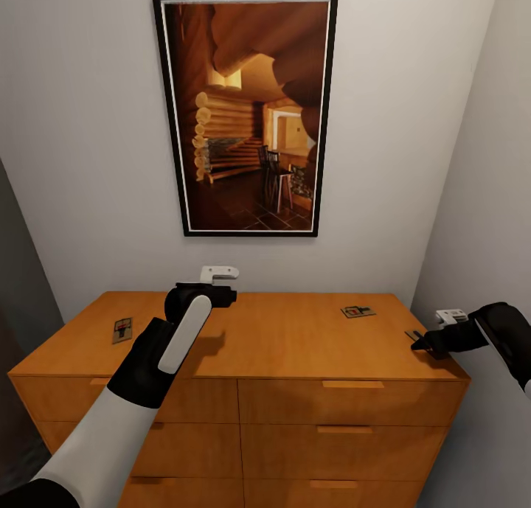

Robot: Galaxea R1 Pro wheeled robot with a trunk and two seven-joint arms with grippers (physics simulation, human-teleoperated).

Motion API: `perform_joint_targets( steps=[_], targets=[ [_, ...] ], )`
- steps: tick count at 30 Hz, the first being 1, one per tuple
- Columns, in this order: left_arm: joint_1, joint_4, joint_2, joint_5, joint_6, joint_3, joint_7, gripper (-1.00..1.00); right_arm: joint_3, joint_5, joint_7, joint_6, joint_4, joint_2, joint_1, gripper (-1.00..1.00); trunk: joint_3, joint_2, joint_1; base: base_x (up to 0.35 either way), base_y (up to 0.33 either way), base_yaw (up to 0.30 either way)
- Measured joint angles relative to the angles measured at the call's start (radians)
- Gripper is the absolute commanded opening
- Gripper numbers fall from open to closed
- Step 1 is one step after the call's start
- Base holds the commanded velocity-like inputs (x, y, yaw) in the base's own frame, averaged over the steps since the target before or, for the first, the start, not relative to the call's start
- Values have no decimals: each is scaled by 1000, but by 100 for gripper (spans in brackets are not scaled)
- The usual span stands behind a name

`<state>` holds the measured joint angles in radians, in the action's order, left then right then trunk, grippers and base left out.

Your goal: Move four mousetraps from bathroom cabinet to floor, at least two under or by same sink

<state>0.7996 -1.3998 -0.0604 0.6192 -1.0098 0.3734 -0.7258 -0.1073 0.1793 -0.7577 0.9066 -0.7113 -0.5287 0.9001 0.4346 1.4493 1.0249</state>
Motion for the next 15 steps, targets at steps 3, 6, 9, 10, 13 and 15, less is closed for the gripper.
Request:
perform_joint_targets(
  steps=[3,6,9,10,13,15],
  targets=[
    [0,0,0,0,0,0,0,100,0,6,0,-2,-2,0,0,-100,0,0,0,0,0,0],
    [0,0,0,0,0,0,0,100,0,0,-3,2,-4,-1,-1,-100,0,0,0,0,0,0],
    [0,0,0,0,0,0,0,100,0,0,-4,2,-7,-1,-1,-100,0,0,0,0,0,0],
    [0,0,0,0,1,0,0,100,0,0,-4,2,-10,-1,-1,-100,0,0,0,0,0,0],
    [0,0,1,0,0,0,0,100,-1,0,-3,3,-16,-1,-1,-100,0,0,0,0,0,0],
    [0,0,1,0,0,0,0,100,-1,0,-3,3,-18,-1,-1,-100,0,0,0,0,0,0]
  ],
)
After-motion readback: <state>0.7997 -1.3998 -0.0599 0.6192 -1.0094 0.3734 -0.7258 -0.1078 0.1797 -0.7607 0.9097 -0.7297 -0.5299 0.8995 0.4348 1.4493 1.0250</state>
